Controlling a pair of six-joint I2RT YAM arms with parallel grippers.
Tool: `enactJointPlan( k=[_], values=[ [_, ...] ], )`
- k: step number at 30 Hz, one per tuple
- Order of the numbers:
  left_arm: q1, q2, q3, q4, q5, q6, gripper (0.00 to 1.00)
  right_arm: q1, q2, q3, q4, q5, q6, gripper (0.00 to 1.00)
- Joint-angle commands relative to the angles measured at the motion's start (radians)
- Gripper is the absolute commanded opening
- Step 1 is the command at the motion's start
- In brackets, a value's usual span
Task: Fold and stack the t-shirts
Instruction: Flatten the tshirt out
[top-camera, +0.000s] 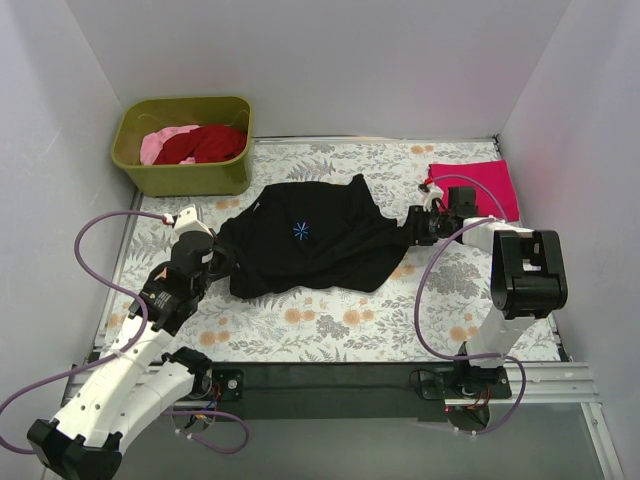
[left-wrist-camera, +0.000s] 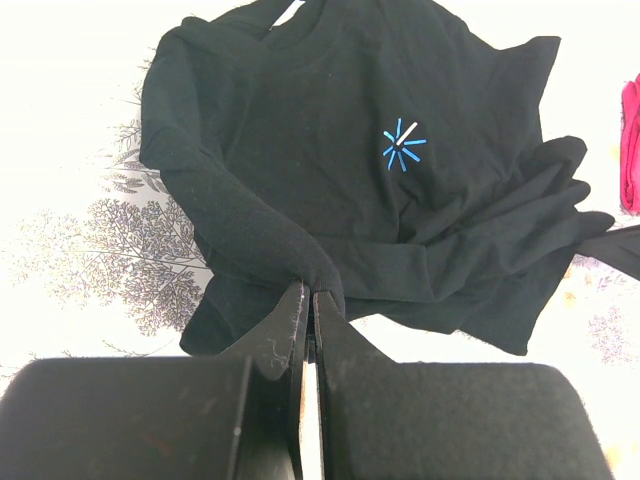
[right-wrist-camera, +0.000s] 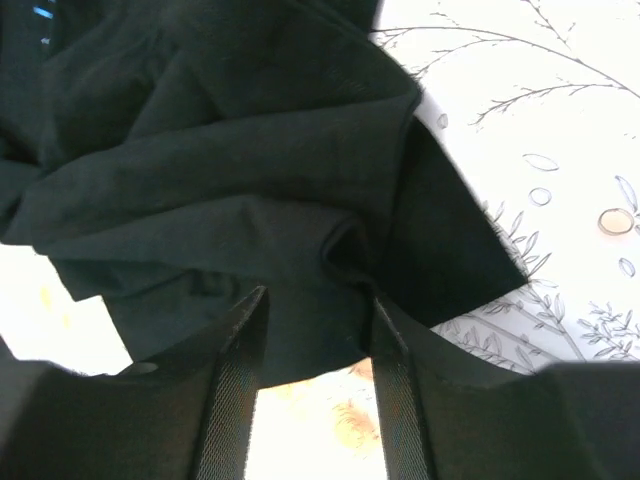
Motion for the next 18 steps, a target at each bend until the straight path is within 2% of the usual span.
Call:
enactJointPlan(
  k=[1, 7, 10, 18],
  values=[
    [0.004, -0.015, 0.006, 0.015, 0.004, 0.014, 0.00, 0.005, -0.054, -0.010, -0.062, -0.041, -0.084, 0.47],
    [0.004, -0.015, 0.004, 0.012, 0.004, 0.014, 0.00, 0.005, -0.002, 0.012, -0.076, -0.093, -0.115, 0.45],
    [0.004, -0.015, 0.004, 0.010, 0.004, 0.014, 0.00, 0.005, 0.015, 0.016, -0.079, -0.084, -0.130, 0.42],
    [0.004, -0.012, 0.001, 0.010, 0.004, 0.020, 0.00, 0.003, 0.055, 0.022, -0.125, -0.001, -0.210, 0.41]
  ],
)
